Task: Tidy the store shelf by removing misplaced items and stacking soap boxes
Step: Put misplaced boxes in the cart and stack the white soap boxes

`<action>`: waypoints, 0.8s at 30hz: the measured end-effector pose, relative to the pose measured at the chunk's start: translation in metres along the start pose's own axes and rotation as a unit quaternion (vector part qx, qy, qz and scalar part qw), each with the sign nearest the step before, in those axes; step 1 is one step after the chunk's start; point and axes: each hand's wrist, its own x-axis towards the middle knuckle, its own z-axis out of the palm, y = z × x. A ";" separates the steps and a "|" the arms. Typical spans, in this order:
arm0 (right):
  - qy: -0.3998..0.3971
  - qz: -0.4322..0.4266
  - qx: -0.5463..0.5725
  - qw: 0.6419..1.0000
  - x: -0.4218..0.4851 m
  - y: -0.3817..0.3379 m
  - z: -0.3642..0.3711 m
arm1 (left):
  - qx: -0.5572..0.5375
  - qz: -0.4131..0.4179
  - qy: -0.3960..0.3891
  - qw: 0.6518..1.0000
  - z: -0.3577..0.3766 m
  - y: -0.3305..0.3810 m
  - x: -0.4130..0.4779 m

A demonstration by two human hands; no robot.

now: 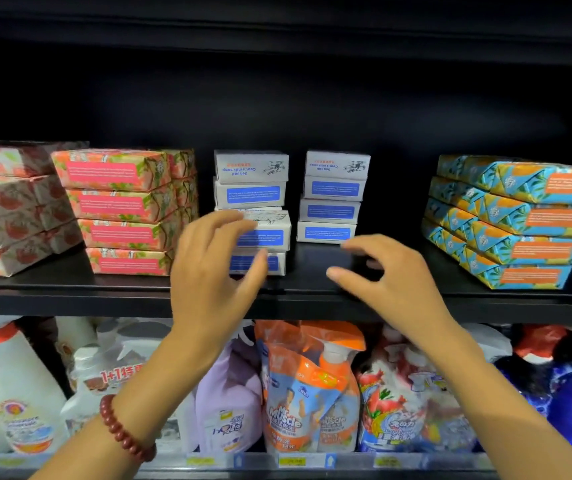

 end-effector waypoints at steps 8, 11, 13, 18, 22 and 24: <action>0.123 -0.010 -0.067 0.990 0.078 0.009 0.002 | -0.075 -0.009 -0.232 0.970 0.031 0.031 0.001; 0.105 0.028 -0.144 0.984 0.100 0.013 0.006 | -0.050 -0.036 -0.255 0.965 0.036 0.032 -0.001; 0.099 0.033 -0.164 0.981 0.109 0.014 0.010 | -0.053 -0.046 -0.257 0.964 0.036 0.032 -0.001; 0.094 0.058 -0.181 0.977 0.118 0.015 0.018 | -0.060 -0.051 -0.257 0.963 0.034 0.033 -0.001; 0.105 0.068 -0.197 0.972 0.117 0.014 0.018 | -0.060 -0.057 -0.257 0.963 0.032 0.034 -0.001; 0.113 0.051 -0.210 0.970 0.112 0.015 0.019 | -0.058 -0.055 -0.257 0.963 0.033 0.033 -0.001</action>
